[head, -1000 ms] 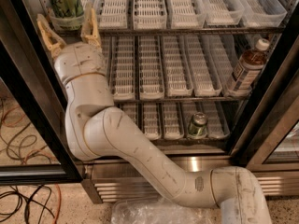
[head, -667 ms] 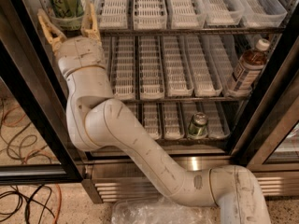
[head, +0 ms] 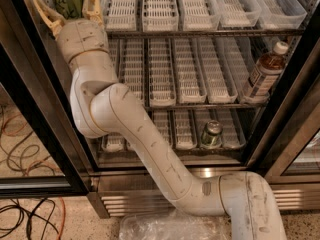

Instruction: Pick green can from top shelf of fridge

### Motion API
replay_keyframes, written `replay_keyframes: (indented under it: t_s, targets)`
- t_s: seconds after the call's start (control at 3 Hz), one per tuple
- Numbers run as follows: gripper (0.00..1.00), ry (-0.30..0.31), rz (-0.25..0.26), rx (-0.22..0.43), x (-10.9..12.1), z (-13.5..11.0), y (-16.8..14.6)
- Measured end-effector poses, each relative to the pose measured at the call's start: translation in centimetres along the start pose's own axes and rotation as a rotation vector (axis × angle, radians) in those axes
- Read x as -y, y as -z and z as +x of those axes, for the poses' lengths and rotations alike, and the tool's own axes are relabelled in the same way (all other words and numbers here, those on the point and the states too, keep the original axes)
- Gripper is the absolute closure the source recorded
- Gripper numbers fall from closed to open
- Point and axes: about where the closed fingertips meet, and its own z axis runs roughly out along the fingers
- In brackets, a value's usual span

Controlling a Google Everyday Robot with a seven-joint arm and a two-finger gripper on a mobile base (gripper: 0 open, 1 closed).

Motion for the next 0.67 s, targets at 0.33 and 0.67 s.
replay_keyframes:
  t_s: [0.33,0.67]
  targets:
    - [0.49,-0.004,0.009,-0.009,0.04,0.23,0.09]
    - [0.72,-0.004,0.009,-0.009,0.04,0.23,0.09]
